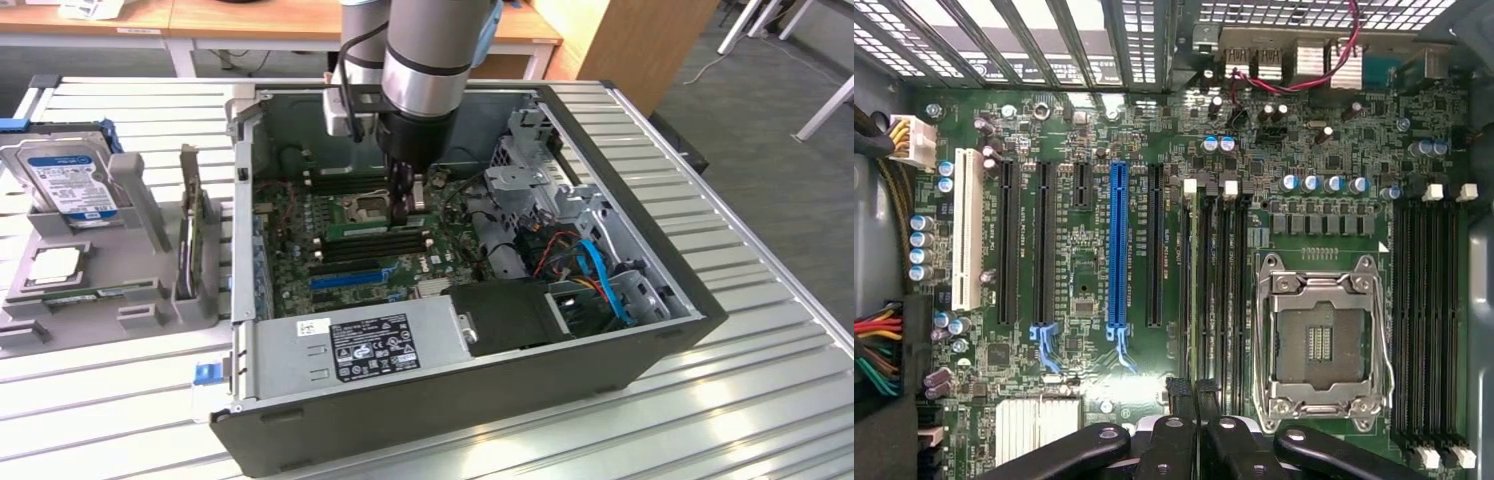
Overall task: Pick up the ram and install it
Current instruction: 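Insert the ram into the slot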
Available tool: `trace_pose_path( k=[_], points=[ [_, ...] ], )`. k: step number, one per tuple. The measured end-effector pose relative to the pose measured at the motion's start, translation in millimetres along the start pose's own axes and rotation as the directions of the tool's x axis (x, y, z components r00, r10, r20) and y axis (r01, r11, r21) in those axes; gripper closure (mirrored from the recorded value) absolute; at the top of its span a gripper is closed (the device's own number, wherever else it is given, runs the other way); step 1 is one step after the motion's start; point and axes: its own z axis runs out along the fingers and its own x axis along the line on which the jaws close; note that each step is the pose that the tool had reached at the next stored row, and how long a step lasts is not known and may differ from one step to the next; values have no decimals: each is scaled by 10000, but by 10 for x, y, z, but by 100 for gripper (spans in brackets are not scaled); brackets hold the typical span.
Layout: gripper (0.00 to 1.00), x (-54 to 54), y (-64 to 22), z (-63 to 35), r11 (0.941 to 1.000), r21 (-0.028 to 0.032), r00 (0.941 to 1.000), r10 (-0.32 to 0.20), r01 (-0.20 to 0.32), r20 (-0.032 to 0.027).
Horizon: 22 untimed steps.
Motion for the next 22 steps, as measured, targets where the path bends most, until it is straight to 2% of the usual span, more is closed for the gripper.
trace_pose_path(
  k=[17,22],
  points=[
    [88,5,11,120,10000,4,10000,0,0,0],
    [88,5,12,124,10000,4,10000,0,0,-1]
  ],
)
